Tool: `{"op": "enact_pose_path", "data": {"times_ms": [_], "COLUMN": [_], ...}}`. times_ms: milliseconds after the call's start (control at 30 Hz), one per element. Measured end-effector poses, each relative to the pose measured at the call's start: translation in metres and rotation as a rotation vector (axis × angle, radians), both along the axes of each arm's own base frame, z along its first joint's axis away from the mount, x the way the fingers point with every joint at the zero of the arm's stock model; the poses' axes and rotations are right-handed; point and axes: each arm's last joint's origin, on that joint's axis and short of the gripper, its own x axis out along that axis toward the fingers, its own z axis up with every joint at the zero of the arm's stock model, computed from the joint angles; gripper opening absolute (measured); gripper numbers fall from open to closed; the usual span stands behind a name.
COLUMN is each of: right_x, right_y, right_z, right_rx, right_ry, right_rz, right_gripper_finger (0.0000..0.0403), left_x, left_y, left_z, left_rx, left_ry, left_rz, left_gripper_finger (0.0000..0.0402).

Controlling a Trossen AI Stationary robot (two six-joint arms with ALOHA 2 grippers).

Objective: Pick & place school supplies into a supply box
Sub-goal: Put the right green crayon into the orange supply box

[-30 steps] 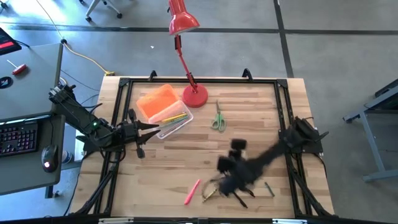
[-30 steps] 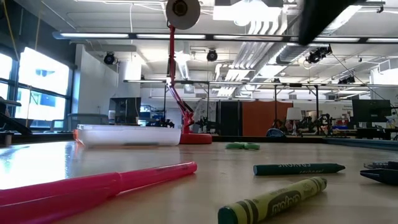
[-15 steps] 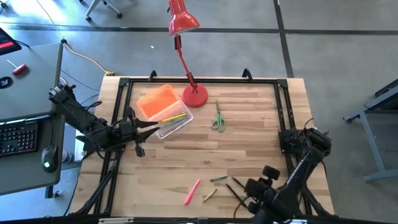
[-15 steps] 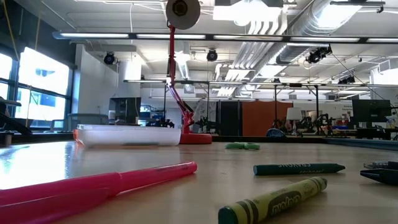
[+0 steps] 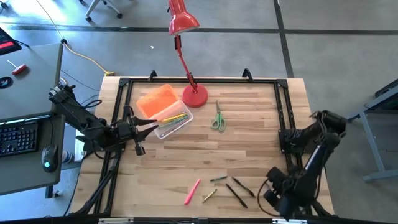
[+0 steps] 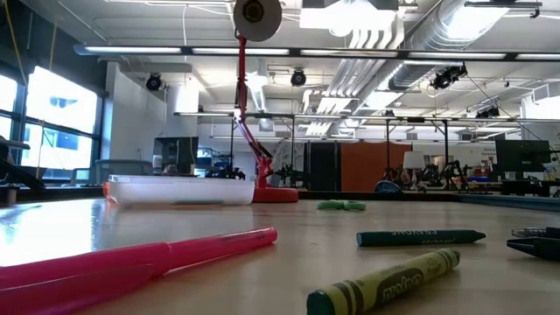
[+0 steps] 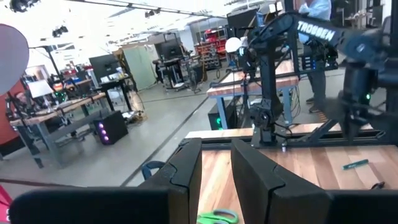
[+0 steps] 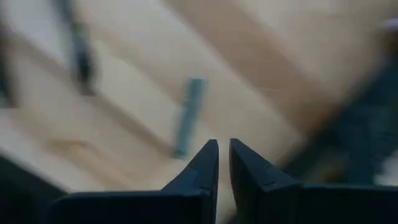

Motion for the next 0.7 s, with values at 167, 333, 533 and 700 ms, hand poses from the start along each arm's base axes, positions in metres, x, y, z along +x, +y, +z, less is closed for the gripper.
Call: {"op": "enact_pose_path", "data": {"times_ms": [167,333,533,700], "right_x": [0.009,0.007,0.011,0.016], "right_y": [-0.002,-0.013,-0.026,-0.029], "right_z": [-0.021,-0.039,-0.053,-0.054], "right_rx": [0.184,0.207,0.159,0.166], "right_ry": [-0.083,0.03,-0.006,-0.016], "right_rz": [-0.018,-0.046,-0.06,-0.048], "right_gripper_finger": [0.003,0.0048,0.0073,0.0096], "left_x": [0.0,0.0,0.0,0.0], "left_y": [0.0,0.0,0.0,0.0], "left_z": [0.001,0.001,0.001,0.001], "left_rx": [-0.008,-0.007,-0.006,-0.007], "left_ry": [-0.01,-0.009,-0.008,-0.009], "left_rz": [0.0,-0.001,-0.001,-0.001], "left_gripper_finger": [0.0117,0.0117,0.0117,0.0117]}}
